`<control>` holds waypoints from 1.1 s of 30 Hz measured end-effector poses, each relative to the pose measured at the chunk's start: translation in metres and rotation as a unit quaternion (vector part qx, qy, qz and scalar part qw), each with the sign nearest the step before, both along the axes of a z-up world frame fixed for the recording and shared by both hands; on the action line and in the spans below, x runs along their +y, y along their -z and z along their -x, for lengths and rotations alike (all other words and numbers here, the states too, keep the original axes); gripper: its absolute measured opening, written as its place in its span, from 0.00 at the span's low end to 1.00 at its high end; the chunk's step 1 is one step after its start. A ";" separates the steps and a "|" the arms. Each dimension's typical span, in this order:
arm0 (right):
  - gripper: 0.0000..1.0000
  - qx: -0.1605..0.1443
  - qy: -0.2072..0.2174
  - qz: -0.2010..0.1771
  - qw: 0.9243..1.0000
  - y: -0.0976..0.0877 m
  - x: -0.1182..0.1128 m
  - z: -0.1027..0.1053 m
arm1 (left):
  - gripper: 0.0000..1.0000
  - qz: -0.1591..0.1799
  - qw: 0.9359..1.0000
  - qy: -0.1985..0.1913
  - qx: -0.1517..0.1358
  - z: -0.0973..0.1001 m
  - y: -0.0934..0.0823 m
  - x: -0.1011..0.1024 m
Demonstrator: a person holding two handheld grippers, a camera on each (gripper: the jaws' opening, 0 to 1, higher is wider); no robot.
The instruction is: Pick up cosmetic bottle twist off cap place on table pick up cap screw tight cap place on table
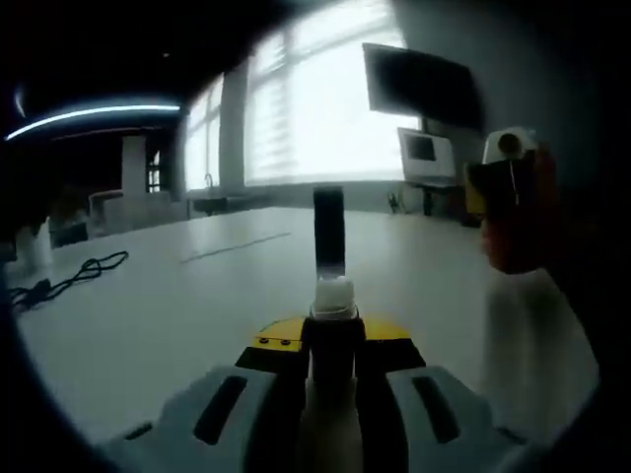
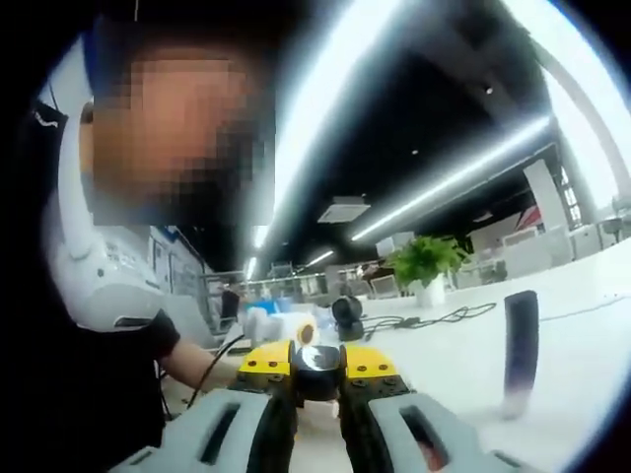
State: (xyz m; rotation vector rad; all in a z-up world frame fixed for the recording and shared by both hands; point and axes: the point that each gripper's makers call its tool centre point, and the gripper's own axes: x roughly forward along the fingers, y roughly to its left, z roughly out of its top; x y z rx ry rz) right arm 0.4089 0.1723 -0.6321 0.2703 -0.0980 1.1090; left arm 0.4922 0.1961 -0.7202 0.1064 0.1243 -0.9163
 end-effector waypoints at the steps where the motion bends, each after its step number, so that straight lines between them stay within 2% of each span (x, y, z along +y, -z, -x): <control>1: 0.11 0.000 0.000 0.000 1.000 0.000 0.000 0.000 | 0.08 0.000 1.000 0.001 -0.001 0.000 0.000 0.000; 6: 0.11 0.004 0.001 0.001 1.000 0.001 -0.002 0.000 | 0.08 -0.007 1.000 0.008 -0.009 0.002 0.000 0.000; 16: 0.11 0.004 0.012 0.013 1.000 0.005 -0.001 -0.003 | 0.09 -0.006 1.000 0.021 0.001 0.005 0.001 0.000; 25: 0.11 0.006 0.028 0.028 0.999 0.011 -0.001 -0.009 | 0.13 0.008 0.999 0.033 -0.001 0.008 -0.002 0.001; 31: 0.11 0.002 0.054 0.046 0.997 0.019 -0.006 -0.021 | 0.17 0.017 0.999 0.028 -0.003 0.015 -0.005 0.014; 33: 0.11 0.002 0.059 0.048 0.997 0.021 -0.006 -0.023 | 0.20 0.032 0.999 0.021 -0.004 0.017 -0.010 0.021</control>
